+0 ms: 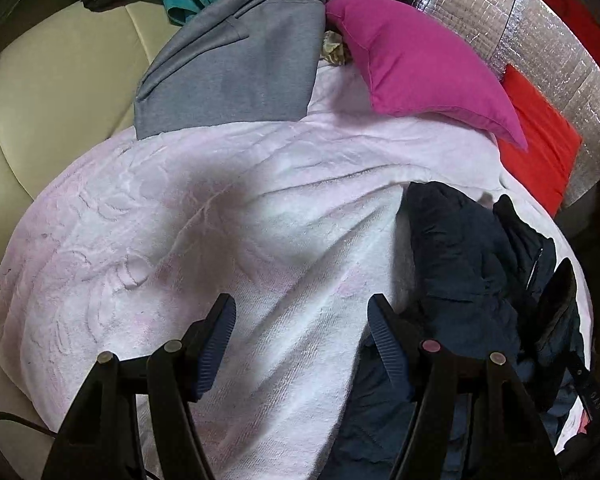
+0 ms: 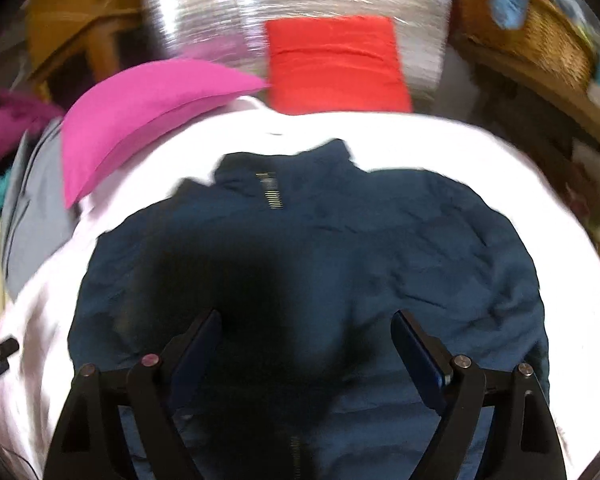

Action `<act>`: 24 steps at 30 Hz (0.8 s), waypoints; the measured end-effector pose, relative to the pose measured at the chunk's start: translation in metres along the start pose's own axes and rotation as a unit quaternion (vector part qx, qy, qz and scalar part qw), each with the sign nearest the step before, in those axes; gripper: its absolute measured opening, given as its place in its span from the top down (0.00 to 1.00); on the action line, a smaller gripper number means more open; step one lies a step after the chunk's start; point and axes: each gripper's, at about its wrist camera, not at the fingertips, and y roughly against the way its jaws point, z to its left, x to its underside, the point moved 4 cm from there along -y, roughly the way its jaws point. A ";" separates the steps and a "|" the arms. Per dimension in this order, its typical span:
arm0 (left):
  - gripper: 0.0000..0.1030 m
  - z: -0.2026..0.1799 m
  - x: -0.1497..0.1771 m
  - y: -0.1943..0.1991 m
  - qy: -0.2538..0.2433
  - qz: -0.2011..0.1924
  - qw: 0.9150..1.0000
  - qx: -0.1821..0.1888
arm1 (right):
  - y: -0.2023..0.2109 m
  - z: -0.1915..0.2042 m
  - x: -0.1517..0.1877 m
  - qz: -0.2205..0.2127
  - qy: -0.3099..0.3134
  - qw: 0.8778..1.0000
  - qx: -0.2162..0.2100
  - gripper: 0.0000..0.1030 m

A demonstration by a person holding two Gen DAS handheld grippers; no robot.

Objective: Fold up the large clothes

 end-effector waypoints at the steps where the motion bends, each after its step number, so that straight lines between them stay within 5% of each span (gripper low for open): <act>1: 0.33 -0.002 0.000 0.000 -0.003 -0.001 1.000 -0.002 | -0.001 -0.013 0.000 0.003 -0.018 1.000 -0.001 0.14; 13: 0.33 -0.017 0.004 0.000 -0.029 -0.010 0.999 -0.024 | 0.060 -0.076 -0.005 -0.063 -0.088 0.993 -0.040 0.14; 24: 0.33 -0.024 0.006 0.005 -0.047 -0.030 0.997 -0.048 | 0.096 -0.077 0.009 -0.096 -0.085 0.979 -0.157 0.14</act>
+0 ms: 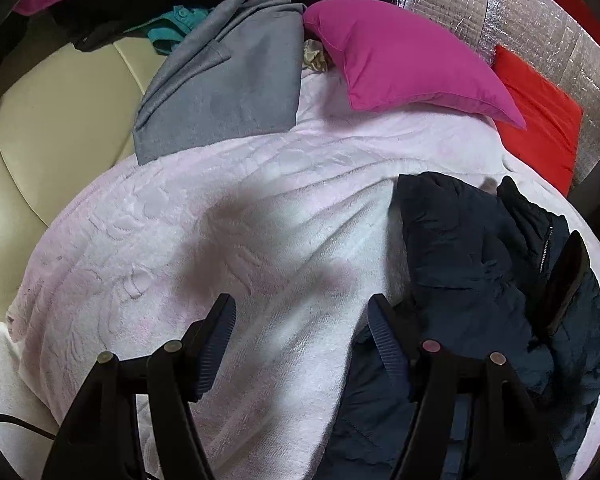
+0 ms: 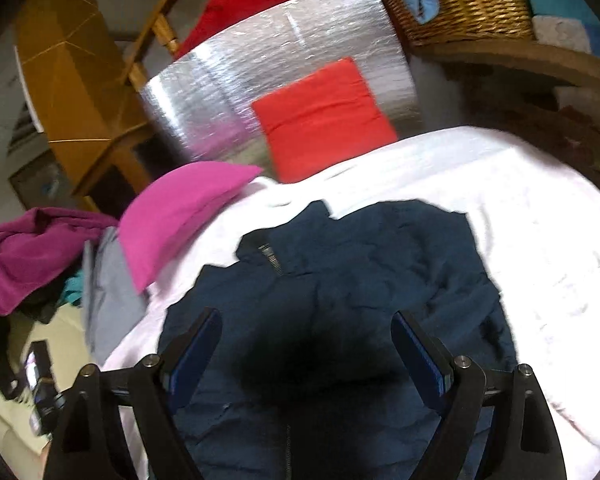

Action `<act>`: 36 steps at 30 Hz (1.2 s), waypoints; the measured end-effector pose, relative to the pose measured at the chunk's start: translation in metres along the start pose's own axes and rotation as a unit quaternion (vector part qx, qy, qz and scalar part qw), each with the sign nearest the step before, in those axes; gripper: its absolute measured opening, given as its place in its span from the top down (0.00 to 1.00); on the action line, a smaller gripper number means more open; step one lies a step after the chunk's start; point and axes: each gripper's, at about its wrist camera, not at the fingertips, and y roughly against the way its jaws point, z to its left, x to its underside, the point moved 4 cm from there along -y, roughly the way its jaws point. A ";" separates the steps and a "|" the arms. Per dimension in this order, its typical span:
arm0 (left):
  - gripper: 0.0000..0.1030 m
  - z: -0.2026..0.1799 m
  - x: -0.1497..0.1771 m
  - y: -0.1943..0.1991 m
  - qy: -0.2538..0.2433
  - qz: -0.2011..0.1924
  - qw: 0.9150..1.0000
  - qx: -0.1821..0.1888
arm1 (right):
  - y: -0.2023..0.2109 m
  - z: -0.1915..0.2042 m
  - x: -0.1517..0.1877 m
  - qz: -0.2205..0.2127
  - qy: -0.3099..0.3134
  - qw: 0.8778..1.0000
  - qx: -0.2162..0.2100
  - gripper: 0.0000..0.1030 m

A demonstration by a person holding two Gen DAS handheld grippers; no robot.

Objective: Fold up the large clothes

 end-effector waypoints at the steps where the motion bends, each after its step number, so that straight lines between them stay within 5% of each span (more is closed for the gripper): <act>1: 0.33 -0.001 0.000 0.000 -0.001 -0.001 1.000 -0.002 | -0.003 0.001 0.004 0.005 0.009 1.000 -0.009 0.13; 10: 0.33 -0.025 0.001 0.000 -0.019 -0.003 1.000 0.007 | -0.028 0.000 0.037 0.049 0.074 0.996 -0.026 0.12; 17: 0.33 -0.039 0.004 -0.006 -0.018 0.009 1.000 0.005 | -0.049 0.054 0.057 0.058 0.189 0.980 -0.026 0.11; 26: 0.33 -0.039 0.001 -0.010 -0.022 0.012 1.000 0.000 | -0.131 0.091 0.070 0.104 0.314 0.938 0.101 0.11; 27: 0.33 -0.038 0.001 -0.010 -0.022 0.013 1.000 -0.001 | -0.133 0.087 0.067 0.104 0.306 0.940 0.109 0.12; 32: 0.33 -0.033 -0.001 -0.011 -0.021 0.013 1.000 -0.004 | -0.108 0.014 0.021 0.070 0.105 0.988 0.084 0.12; 36: 0.33 -0.034 0.000 -0.013 -0.026 0.016 1.000 -0.002 | -0.082 -0.054 0.009 0.058 -0.046 0.997 0.036 0.12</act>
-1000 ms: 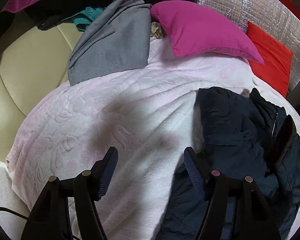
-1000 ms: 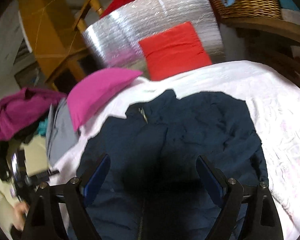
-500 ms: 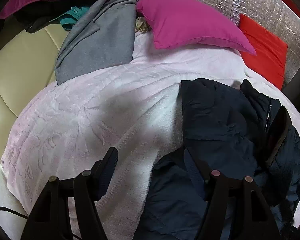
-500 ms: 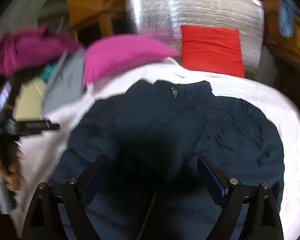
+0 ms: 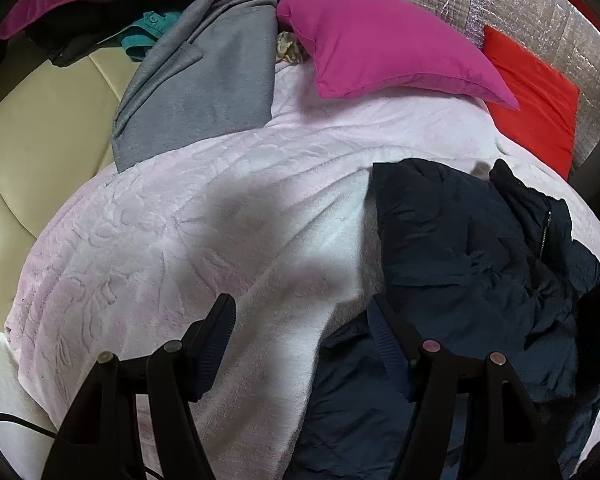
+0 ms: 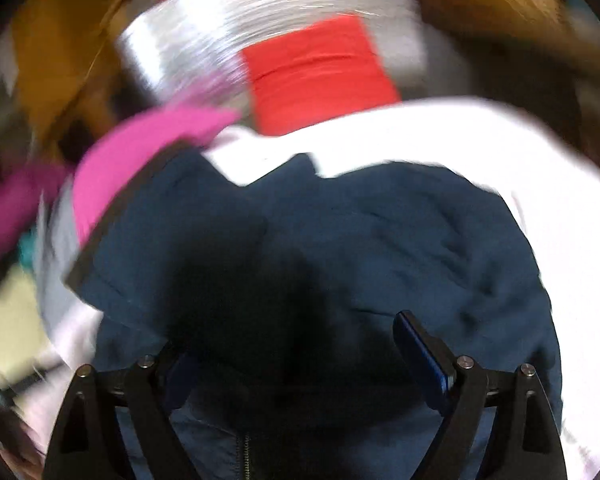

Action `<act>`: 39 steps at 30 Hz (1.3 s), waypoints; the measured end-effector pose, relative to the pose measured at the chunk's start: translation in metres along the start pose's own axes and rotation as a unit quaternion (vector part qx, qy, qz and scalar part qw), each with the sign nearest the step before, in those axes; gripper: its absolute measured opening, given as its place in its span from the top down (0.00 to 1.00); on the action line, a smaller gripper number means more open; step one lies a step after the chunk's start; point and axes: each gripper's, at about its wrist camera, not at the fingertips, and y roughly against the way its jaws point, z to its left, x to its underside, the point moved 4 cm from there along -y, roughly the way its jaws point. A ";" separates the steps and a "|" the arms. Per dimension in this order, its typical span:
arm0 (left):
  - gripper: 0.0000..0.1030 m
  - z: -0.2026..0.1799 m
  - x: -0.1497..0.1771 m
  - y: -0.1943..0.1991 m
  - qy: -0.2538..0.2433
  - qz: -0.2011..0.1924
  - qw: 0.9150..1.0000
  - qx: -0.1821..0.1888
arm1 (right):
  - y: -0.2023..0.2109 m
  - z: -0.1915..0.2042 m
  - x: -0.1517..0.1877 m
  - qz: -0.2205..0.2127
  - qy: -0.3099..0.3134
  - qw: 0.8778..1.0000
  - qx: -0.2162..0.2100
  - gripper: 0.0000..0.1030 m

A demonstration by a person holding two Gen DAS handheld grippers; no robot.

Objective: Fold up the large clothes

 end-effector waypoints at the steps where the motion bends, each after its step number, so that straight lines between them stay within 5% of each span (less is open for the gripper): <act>1: 0.33 -0.002 0.001 -0.001 -0.002 0.002 1.000 0.003 | 0.004 -0.021 0.000 -0.001 -0.043 0.999 -0.021 0.12; 8: 0.33 -0.029 0.011 -0.013 0.001 0.040 0.993 0.112 | -0.012 -0.090 0.006 0.040 -0.231 0.958 -0.166 0.12; 11: 0.48 -0.043 0.013 -0.015 0.006 0.045 0.985 0.168 | -0.018 -0.102 0.007 0.047 -0.264 0.946 -0.183 0.29; 15: 0.56 -0.056 0.012 -0.021 -0.005 0.032 0.985 0.171 | -0.026 -0.104 0.014 0.062 -0.258 0.950 -0.166 0.66; 18: 0.56 -0.058 0.011 -0.030 -0.005 0.037 0.987 0.158 | -0.023 -0.099 0.009 0.055 -0.230 0.960 -0.150 0.84; 21: 0.56 -0.061 0.011 -0.035 -0.016 0.040 0.989 0.145 | -0.009 -0.082 -0.009 0.023 -0.167 0.977 -0.128 0.87; 25: 0.56 -0.065 0.012 -0.035 -0.027 0.036 0.990 0.132 | -0.001 -0.070 -0.028 -0.011 -0.125 0.985 -0.123 0.87; 30: 0.56 -0.068 0.006 -0.032 -0.029 0.024 0.993 0.109 | -0.035 -0.084 -0.019 0.028 -0.109 0.993 -0.047 0.88; 39: 0.45 -0.069 0.004 -0.044 -0.039 0.034 0.995 0.085 | -0.035 -0.088 -0.019 0.042 -0.113 0.990 -0.070 0.85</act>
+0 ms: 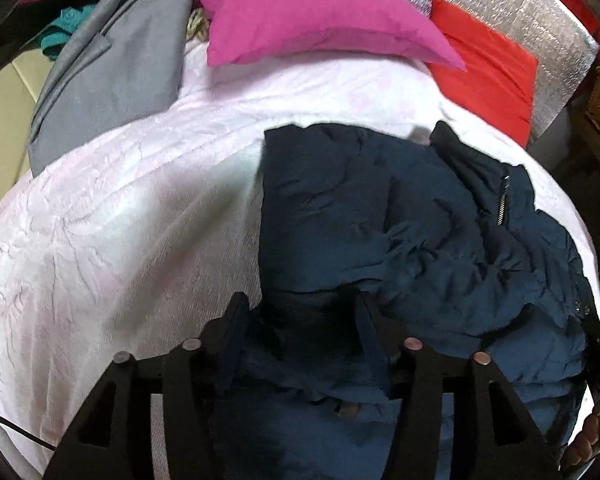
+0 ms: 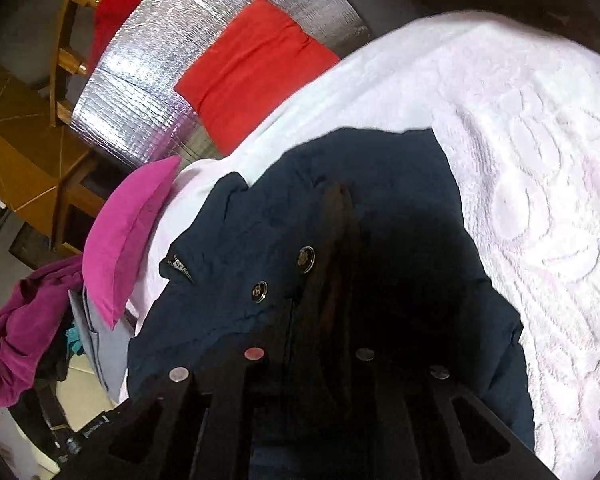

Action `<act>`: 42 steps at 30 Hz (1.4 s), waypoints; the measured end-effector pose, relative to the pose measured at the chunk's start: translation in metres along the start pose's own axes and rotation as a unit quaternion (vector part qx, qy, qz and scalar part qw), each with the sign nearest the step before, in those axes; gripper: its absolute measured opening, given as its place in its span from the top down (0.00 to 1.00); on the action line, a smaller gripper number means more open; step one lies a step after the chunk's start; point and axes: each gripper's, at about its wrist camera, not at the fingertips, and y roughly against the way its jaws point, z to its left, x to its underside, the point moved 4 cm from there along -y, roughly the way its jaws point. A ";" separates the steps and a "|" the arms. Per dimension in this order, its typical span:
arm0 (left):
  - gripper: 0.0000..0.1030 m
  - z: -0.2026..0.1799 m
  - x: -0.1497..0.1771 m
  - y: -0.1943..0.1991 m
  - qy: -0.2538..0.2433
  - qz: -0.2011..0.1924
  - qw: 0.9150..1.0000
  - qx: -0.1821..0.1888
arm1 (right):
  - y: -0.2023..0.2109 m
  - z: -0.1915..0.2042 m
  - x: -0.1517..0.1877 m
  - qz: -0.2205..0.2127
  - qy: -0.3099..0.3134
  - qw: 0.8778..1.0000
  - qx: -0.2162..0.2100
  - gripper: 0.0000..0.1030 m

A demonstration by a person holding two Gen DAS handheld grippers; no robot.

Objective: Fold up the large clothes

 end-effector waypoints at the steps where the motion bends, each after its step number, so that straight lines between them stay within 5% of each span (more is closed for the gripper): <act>1: 0.45 0.001 0.001 -0.003 0.001 0.006 1.000 0.001 | 0.000 0.000 0.001 0.002 -0.004 1.000 -0.004 0.84; 4: 0.44 0.000 0.001 -0.005 -0.004 0.007 1.000 -0.002 | 0.001 -0.002 0.001 0.016 -0.021 0.999 -0.019 0.80; 6: 0.44 -0.002 0.002 -0.006 -0.018 0.008 1.000 -0.009 | 0.000 0.001 0.003 0.020 -0.023 0.999 -0.031 0.60; 9: 0.44 -0.007 0.004 -0.011 -0.043 0.012 0.999 -0.021 | 0.000 0.011 0.005 0.015 -0.002 0.999 -0.032 0.48; 10: 0.44 -0.007 0.004 -0.010 -0.046 0.012 0.999 -0.022 | 0.000 0.014 0.005 0.013 0.007 1.000 -0.027 0.48; 12: 0.44 -0.009 0.003 -0.013 -0.054 0.014 0.998 -0.025 | -0.003 0.020 0.006 0.004 0.041 0.999 0.001 0.77; 18: 0.45 -0.011 -0.006 -0.006 -0.047 0.001 0.999 -0.005 | 0.011 0.033 -0.006 -0.056 0.070 0.996 0.009 0.89; 22: 0.45 -0.022 -0.013 0.005 -0.057 -0.034 0.998 0.004 | 0.009 0.035 -0.014 -0.072 0.075 0.994 0.020 0.89; 25: 0.45 -0.026 -0.011 -0.006 -0.068 -0.021 0.997 -0.008 | -0.017 0.020 -0.012 -0.037 0.074 0.995 0.058 0.89; 32: 0.43 -0.025 -0.003 -0.011 -0.071 -0.001 0.997 -0.025 | -0.011 0.016 -0.014 -0.014 0.069 0.996 0.053 0.86; 42: 0.43 -0.007 -0.003 0.018 -0.029 -0.016 0.999 0.015 | 0.036 -0.004 -0.017 -0.033 0.031 0.999 0.026 0.54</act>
